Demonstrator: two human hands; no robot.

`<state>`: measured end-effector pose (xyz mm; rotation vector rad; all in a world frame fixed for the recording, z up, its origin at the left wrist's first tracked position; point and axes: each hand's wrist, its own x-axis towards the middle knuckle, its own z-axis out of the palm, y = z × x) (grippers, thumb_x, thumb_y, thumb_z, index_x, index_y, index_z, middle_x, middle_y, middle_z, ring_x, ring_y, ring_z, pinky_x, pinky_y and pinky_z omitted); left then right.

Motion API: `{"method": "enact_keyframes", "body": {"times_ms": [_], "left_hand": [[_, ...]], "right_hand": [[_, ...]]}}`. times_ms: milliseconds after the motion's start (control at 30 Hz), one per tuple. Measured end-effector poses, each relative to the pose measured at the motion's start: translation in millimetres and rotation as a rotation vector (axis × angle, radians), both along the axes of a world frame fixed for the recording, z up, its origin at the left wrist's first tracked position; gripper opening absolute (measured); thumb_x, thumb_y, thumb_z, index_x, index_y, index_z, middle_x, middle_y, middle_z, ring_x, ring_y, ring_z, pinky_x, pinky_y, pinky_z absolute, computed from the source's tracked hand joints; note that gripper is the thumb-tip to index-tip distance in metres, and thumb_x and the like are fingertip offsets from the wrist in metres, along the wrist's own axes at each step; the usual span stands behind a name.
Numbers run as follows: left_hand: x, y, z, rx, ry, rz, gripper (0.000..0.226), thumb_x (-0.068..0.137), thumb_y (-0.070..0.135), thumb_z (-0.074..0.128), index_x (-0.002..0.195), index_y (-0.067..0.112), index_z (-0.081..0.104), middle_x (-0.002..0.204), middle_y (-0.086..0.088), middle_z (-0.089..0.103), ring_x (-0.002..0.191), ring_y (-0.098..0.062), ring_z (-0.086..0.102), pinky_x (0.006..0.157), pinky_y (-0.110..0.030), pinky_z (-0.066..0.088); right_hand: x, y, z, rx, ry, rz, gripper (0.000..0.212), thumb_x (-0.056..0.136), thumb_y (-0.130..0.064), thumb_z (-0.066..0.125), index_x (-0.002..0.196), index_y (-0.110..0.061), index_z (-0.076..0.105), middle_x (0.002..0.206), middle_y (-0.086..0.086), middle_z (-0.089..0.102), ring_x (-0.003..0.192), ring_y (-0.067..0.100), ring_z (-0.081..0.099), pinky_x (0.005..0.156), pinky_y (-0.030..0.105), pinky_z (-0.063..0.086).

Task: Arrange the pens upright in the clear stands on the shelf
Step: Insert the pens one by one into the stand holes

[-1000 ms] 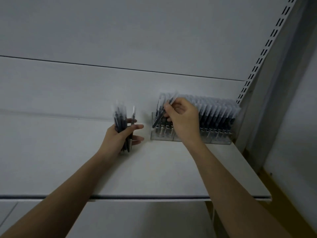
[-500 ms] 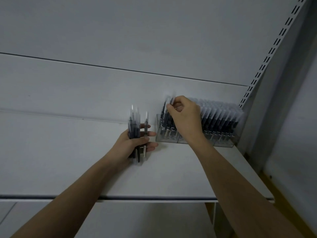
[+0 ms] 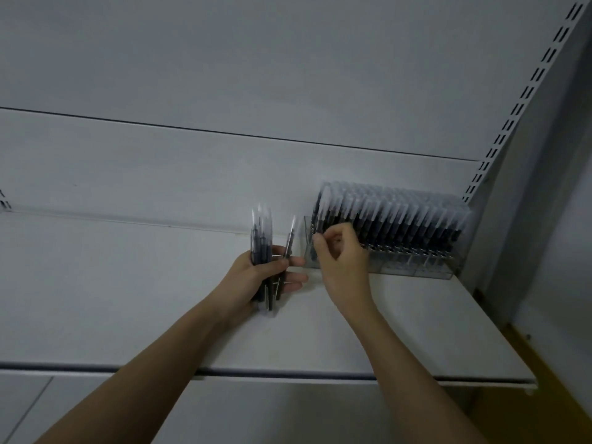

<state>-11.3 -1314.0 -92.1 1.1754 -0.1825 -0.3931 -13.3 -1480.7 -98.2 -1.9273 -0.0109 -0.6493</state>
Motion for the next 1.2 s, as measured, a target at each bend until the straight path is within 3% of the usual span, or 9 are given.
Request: {"method": "enact_keyframes", "body": {"times_ms": [100, 233, 400, 567, 767, 833, 967, 1100, 1200], "left_hand": [[-1, -1, 0, 0.009, 0.007, -0.01, 0.024, 0.097, -0.005, 0.049, 0.118, -0.013, 0.057, 0.104, -0.022, 0.071, 0.084, -0.032, 0.073, 0.072, -0.031, 0.06], [-2, -2, 0, 0.05, 0.016, -0.064, 0.024, 0.098, -0.001, 0.049, 0.116, -0.007, 0.063, 0.109, -0.027, 0.071, 0.088, -0.033, 0.072, 0.073, -0.031, 0.059], [-1, -3, -3, 0.124, 0.032, -0.107, 0.02, 0.097, 0.0, 0.051, 0.112, -0.002, 0.066, 0.104, -0.024, 0.073, 0.086, -0.031, 0.074, 0.071, -0.033, 0.061], [1, -5, -6, 0.097, 0.03, -0.099, 0.02, 0.096, -0.001, 0.053, 0.111, -0.002, 0.066, 0.107, -0.024, 0.072, 0.087, -0.034, 0.073, 0.077, -0.036, 0.061], [7, -10, -6, 0.08, 0.028, 0.01, 0.02, 0.096, -0.001, 0.055, 0.115, -0.006, 0.061, 0.115, -0.028, 0.067, 0.094, -0.04, 0.071, 0.079, -0.039, 0.062], [9, -10, -5, 0.094, -0.021, 0.033, 0.022, 0.098, -0.001, 0.052, 0.118, -0.004, 0.059, 0.113, -0.025, 0.069, 0.089, -0.035, 0.071, 0.077, -0.036, 0.062], [12, -9, -3, 0.111, -0.176, 0.103, 0.024, 0.099, 0.005, 0.053, 0.123, 0.002, 0.05, 0.119, -0.009, 0.072, 0.092, -0.035, 0.072, 0.08, -0.036, 0.06], [11, -10, -3, 0.228, -0.344, 0.169, 0.022, 0.101, 0.013, 0.052, 0.119, 0.001, 0.056, 0.121, -0.001, 0.072, 0.101, -0.028, 0.072, 0.093, -0.037, 0.056], [11, -9, -4, 0.27, -0.368, 0.174, 0.023, 0.101, 0.017, 0.05, 0.12, 0.011, 0.062, 0.115, -0.001, 0.074, 0.103, -0.024, 0.072, 0.1, -0.043, 0.051]], "right_hand": [[-10, 7, -14, 0.161, 0.125, 0.197, 0.008, 0.1, -0.022, 0.058, 0.093, -0.021, 0.062, 0.085, 0.002, 0.066, 0.074, 0.011, 0.062, 0.067, 0.025, 0.052], [-14, 4, -14, 0.286, 0.168, 0.25, 0.01, 0.098, -0.022, 0.06, 0.098, -0.028, 0.069, 0.089, -0.001, 0.071, 0.078, 0.004, 0.065, 0.071, 0.021, 0.053], [-12, 3, -16, 0.339, 0.202, 0.287, 0.016, 0.091, -0.024, 0.072, 0.107, -0.022, 0.072, 0.103, 0.001, 0.075, 0.094, 0.021, 0.072, 0.082, 0.043, 0.06], [-13, 1, -17, 0.376, 0.169, 0.243, 0.008, 0.09, -0.016, 0.071, 0.096, -0.022, 0.071, 0.092, -0.003, 0.074, 0.082, 0.013, 0.069, 0.074, 0.03, 0.056], [-3, -24, 10, 0.54, 0.03, 0.101, 0.01, 0.093, -0.007, 0.066, 0.095, -0.017, 0.07, 0.084, -0.002, 0.073, 0.075, 0.011, 0.067, 0.065, 0.024, 0.055], [4, -33, 24, 0.467, -0.039, 0.037, 0.009, 0.093, -0.008, 0.067, 0.095, -0.017, 0.068, 0.085, 0.0, 0.072, 0.076, 0.013, 0.069, 0.064, 0.026, 0.056], [14, -44, 41, 0.225, -0.143, -0.039, 0.012, 0.092, -0.013, 0.069, 0.104, -0.017, 0.065, 0.092, 0.003, 0.07, 0.087, 0.022, 0.069, 0.078, 0.038, 0.059], [21, -44, 50, 0.112, -0.177, -0.041, 0.014, 0.093, -0.015, 0.068, 0.103, -0.021, 0.061, 0.09, -0.003, 0.067, 0.081, 0.012, 0.065, 0.073, 0.021, 0.054], [25, -41, 49, 0.05, -0.152, -0.033, 0.014, 0.094, -0.017, 0.068, 0.105, -0.02, 0.061, 0.09, -0.007, 0.066, 0.081, 0.007, 0.063, 0.073, 0.017, 0.052]]}}
